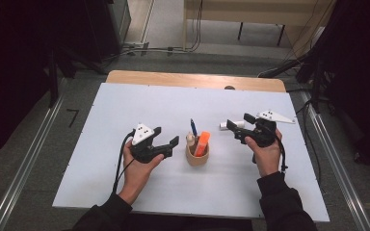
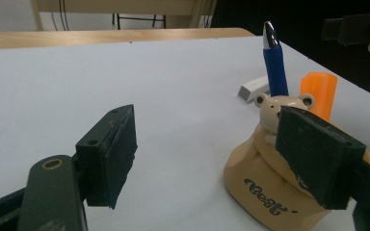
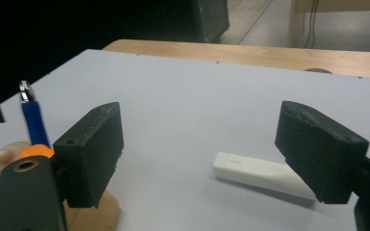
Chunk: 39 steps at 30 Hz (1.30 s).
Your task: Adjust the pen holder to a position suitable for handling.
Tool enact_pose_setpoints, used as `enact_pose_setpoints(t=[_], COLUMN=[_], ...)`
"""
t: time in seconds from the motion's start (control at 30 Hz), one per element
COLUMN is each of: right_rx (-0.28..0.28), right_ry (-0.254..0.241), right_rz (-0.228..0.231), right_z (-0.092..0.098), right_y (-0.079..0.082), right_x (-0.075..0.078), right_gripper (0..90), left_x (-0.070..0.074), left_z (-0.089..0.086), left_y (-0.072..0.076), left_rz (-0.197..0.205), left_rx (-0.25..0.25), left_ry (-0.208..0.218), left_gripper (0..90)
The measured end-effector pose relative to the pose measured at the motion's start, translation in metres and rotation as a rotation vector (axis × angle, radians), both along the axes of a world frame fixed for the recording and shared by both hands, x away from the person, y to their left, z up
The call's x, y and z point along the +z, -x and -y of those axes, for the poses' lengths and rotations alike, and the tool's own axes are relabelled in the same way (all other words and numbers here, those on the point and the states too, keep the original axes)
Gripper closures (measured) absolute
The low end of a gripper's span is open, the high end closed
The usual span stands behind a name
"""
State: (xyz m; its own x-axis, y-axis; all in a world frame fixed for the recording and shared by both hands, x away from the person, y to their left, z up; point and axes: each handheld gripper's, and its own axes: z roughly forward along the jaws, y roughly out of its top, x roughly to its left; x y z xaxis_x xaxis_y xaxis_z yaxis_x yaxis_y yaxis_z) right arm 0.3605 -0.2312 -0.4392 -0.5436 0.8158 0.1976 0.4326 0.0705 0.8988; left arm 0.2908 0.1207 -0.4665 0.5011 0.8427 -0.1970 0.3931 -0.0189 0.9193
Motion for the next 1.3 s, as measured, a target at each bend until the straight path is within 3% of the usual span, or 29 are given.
enact_pose_setpoints(t=[0.37, 0.7, 0.9, 1.13, 1.3], right_rx=[-0.117, -0.203, -0.241, -0.255, -0.199], right_ry=[0.055, 0.116, 0.127, 0.137, 0.144], right_rz=[-0.040, -0.081, -0.102, -0.114, -0.098], right_z=[0.008, 0.002, -0.003, -0.004, 0.003], right_y=[-0.013, -0.024, -0.031, -0.036, -0.040], right_x=[-0.008, -0.018, -0.027, -0.033, -0.037], right_gripper=[15.7, 15.8, 15.4, 15.5, 19.7], left_x=[0.000, -0.001, -0.002, -0.002, -0.002], left_z=[-0.001, -0.002, -0.002, -0.002, -0.003], left_y=[-0.001, -0.002, -0.002, -0.003, -0.003], left_rz=[-0.005, -0.007, -0.007, -0.010, -0.008], left_rx=[0.003, 0.007, 0.007, 0.010, 0.010], left_ry=[0.007, 0.008, 0.007, 0.006, 0.007], left_gripper=[23.2, 23.2, 23.2, 23.2, 23.2])
